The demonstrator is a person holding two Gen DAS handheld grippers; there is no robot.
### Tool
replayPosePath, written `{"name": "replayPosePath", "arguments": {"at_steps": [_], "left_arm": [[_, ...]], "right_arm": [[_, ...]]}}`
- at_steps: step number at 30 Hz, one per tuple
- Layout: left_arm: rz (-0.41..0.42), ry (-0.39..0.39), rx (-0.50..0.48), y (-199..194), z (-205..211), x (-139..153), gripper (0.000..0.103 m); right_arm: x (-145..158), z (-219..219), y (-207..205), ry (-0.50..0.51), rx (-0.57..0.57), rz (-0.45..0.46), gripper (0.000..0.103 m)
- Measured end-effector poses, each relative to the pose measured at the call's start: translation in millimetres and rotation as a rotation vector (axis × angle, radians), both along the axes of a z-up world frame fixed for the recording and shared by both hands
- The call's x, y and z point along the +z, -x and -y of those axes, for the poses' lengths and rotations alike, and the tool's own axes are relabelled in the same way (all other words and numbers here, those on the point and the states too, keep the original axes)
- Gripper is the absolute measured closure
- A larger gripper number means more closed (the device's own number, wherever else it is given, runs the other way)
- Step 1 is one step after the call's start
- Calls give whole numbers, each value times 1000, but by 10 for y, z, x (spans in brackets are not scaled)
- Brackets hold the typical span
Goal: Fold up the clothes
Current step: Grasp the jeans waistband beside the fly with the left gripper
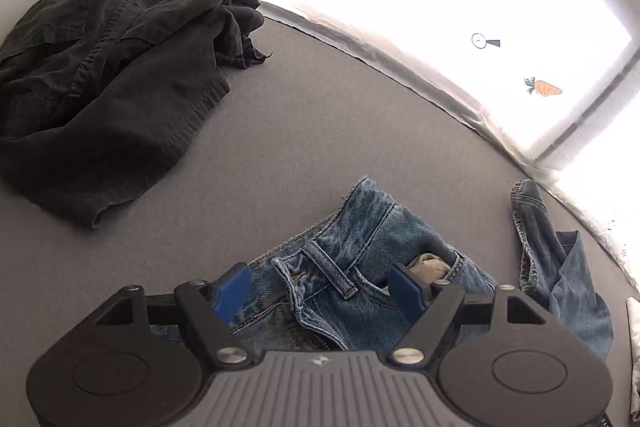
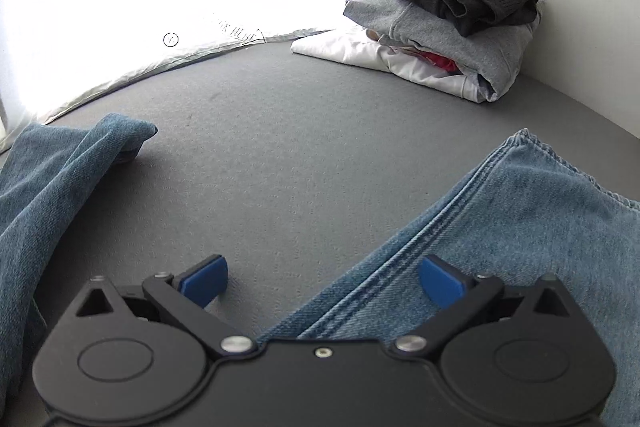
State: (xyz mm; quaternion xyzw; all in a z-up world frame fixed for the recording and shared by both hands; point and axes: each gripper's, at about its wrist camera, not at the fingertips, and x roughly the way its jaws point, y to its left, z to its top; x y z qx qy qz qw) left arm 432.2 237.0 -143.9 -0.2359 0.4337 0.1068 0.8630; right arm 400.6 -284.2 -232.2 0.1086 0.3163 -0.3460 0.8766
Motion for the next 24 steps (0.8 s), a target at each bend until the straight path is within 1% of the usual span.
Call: {"name": "replayPosePath", "arguments": {"at_steps": [5, 9, 12, 13, 14, 15, 16, 17, 18, 19, 20, 22, 24], "left_arm": [[1, 53, -121, -511, -46, -279, 26], [4, 121, -178, -814, -60, -499, 24], [-7, 143, -205, -977, -61, -624, 24], [-1, 147, -217, -1013, -62, -646, 26], [4, 154, -219, -1038, -68, -656, 31], [7, 163, -217, -1057, -77, -660, 39], [11, 172, -215, -1077, -86, -665, 63], [12, 196, -193, -1082, -107, -665, 76], [11, 227, -162, -1081, -134, -664, 79], [18, 236, -135, -1071, -148, -642, 84], [33, 232, -113, -1058, -162, -594, 86], [73, 223, -68, -1032, -217, -466, 87], [121, 205, -4, -1004, -362, -300, 87]], "right_arm": [[4, 20, 22, -7, -2, 2, 0], [-2, 17, 10, -5, -3, -1, 0], [-3, 9, 12, -4, -3, -2, 0], [-3, 3, 12, -3, -3, -3, 0], [-1, 4, 8, -3, -4, -3, 0], [1, 1, 7, -3, -4, -4, 0], [3, 0, 6, -2, -4, -5, 0], [6, -1, 3, -2, -5, -5, 0], [7, -2, 2, -2, -6, -5, 0], [8, -2, 1, -2, -6, -6, 0], [9, -2, 0, -2, -7, -6, 0], [13, 2, -2, -3, -7, -6, 0], [16, 3, -4, -4, -8, -6, 0]]}}
